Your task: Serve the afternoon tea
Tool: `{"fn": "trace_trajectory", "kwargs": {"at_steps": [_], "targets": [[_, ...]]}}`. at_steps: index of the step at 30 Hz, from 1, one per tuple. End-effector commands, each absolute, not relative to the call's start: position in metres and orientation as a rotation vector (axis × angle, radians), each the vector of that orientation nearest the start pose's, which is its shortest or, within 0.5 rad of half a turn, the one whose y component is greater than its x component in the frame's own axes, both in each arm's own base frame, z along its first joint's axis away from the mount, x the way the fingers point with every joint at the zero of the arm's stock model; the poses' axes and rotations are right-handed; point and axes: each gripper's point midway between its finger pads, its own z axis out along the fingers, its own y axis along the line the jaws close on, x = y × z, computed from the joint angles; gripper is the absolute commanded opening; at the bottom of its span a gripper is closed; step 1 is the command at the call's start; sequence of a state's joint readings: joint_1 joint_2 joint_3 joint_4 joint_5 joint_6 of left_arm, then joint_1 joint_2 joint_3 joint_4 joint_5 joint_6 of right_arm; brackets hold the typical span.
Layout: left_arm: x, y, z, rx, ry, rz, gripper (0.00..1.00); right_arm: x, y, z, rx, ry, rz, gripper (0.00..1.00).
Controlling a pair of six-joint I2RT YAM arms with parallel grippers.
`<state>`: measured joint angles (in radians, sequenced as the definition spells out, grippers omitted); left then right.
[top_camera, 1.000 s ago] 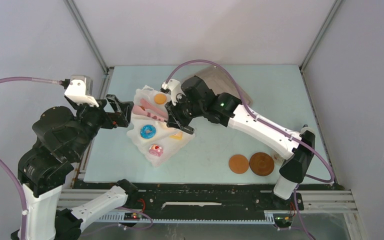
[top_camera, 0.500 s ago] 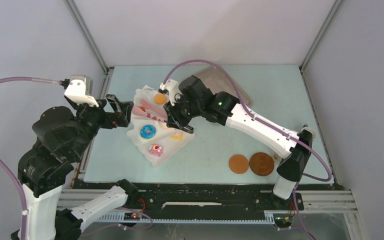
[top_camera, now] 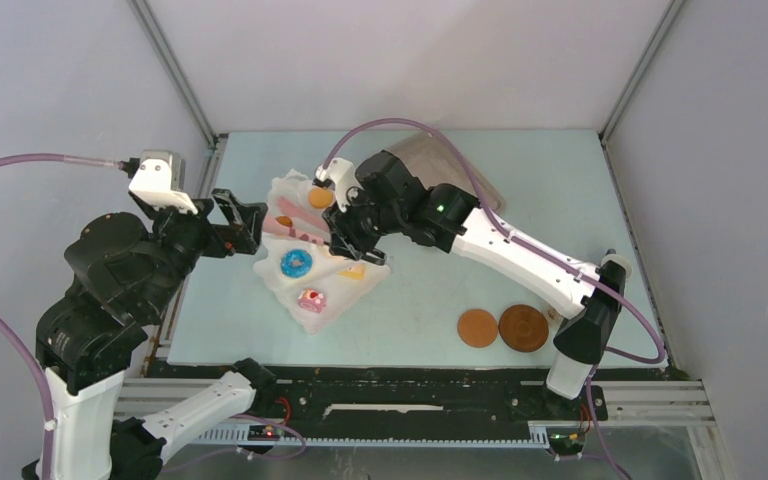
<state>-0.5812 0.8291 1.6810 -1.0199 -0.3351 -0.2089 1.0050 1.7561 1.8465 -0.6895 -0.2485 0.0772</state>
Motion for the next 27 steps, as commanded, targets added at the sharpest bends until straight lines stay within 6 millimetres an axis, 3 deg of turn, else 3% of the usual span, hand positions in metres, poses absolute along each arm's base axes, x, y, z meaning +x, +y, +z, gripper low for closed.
{"fn": "trace_trajectory", "kwargs": {"at_steps": [1, 6, 13, 18, 22, 24, 27], "targets": [[0.188, -0.066, 0.456, 0.09, 1.723, -0.301, 0.99, 0.223, 0.437, 0.315, -1.137, 1.88, 0.86, 0.39], [0.187, -0.064, 0.458, 0.088, 1.718, -0.294, 0.99, 0.214, 0.429, 0.33, -1.157, 1.796, 0.868, 0.34], [0.188, -0.056, 0.462, 0.055, 1.702, -0.26, 0.98, 0.205, 0.399, 0.371, -1.074, 1.647, 0.861, 0.32], [0.186, -0.041, 0.466, -0.005, 1.686, -0.211, 0.97, 0.211, 0.376, 0.399, -0.981, 1.592, 0.79, 0.31], [0.186, -0.041, 0.467, -0.015, 1.672, -0.219, 0.97, 0.243, 0.341, 0.417, -0.737, 1.601, 0.676, 0.34], [0.187, -0.044, 0.465, -0.006, 1.678, -0.228, 0.97, 0.264, 0.323, 0.411, -0.638, 1.648, 0.651, 0.34], [0.188, -0.051, 0.464, 0.018, 1.684, -0.259, 0.97, 0.298, 0.297, 0.385, -0.534, 1.728, 0.604, 0.34]]}}
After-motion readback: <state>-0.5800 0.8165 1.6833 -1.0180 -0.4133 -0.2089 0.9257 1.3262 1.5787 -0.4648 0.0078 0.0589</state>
